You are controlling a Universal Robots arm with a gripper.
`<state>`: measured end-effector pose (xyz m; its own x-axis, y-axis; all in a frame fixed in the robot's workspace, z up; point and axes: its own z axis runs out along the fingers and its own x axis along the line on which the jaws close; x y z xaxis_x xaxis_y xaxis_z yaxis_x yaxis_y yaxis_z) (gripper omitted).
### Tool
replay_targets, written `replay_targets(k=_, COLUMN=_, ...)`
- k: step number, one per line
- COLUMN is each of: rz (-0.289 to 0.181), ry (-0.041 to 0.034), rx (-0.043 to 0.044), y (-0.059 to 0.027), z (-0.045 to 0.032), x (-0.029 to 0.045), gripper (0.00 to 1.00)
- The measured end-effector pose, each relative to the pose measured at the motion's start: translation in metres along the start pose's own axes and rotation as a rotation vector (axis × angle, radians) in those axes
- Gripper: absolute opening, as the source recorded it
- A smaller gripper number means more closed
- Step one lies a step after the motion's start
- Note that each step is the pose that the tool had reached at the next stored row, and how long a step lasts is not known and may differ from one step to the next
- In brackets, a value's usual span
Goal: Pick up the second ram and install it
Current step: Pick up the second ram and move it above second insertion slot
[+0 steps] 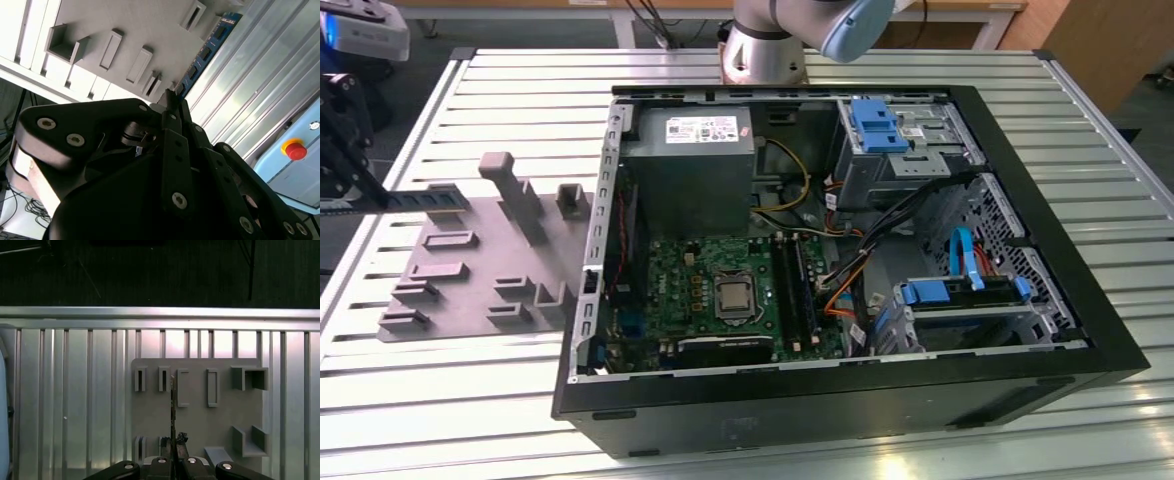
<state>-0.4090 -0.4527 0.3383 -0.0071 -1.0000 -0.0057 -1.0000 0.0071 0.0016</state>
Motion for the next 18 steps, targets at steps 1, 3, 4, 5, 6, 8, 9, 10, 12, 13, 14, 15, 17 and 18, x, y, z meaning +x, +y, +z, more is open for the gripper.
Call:
replay_targets(k=1, rz=0.000, ry=0.0003, rx=0.0000, y=0.0000, z=-0.0008, x=-0.0001, gripper=0.14)
replay_targets(k=3, rz=0.000, ry=0.0007, rx=0.0000, y=0.0000, z=-0.0025, x=-0.0004, gripper=0.14)
replay_targets(k=4, rz=0.000, ry=0.0007, rx=0.0000, y=0.0000, z=-0.0034, x=-0.0004, gripper=0.14)
replay_targets(k=5, rz=0.000, ry=0.0009, rx=0.0000, y=0.0000, z=-0.0044, x=-0.0005, gripper=0.14)
replay_targets(k=6, rz=0.000, ry=0.0009, rx=0.0000, y=0.0000, z=-0.0051, x=-0.0006, gripper=0.14)
replay_targets(k=8, rz=0.000, ry=0.0010, rx=0.0000, y=0.0000, z=-0.0067, x=-0.0007, gripper=0.14)
replay_targets(k=9, rz=0.000, ry=0.0010, rx=0.0000, y=0.0000, z=-0.0074, x=-0.0007, gripper=0.14)
replay_targets(k=10, rz=0.000, ry=0.0010, rx=0.0000, y=0.0000, z=-0.0083, x=-0.0008, gripper=0.14)
replay_targets(k=12, rz=0.000, ry=0.0010, rx=0.0000, y=0.0000, z=-0.0102, x=-0.0008, gripper=0.14)
replay_targets(k=13, rz=0.000, ry=0.0010, rx=0.0000, y=0.0000, z=-0.0111, x=-0.0009, gripper=0.14)
replay_targets(k=14, rz=0.000, ry=0.0011, rx=-0.0001, y=0.0000, z=-0.0120, x=-0.0009, gripper=0.14)
replay_targets(k=15, rz=0.000, ry=0.0010, rx=0.0000, y=0.0000, z=-0.0127, x=-0.0009, gripper=0.14)
replay_targets(k=17, rz=0.000, ry=0.0009, rx=0.0000, y=0.0000, z=-0.0141, x=-0.0009, gripper=0.14)
replay_targets(k=18, rz=0.000, ry=0.0010, rx=0.0000, y=0.0000, z=-0.0149, x=-0.0010, gripper=0.14)
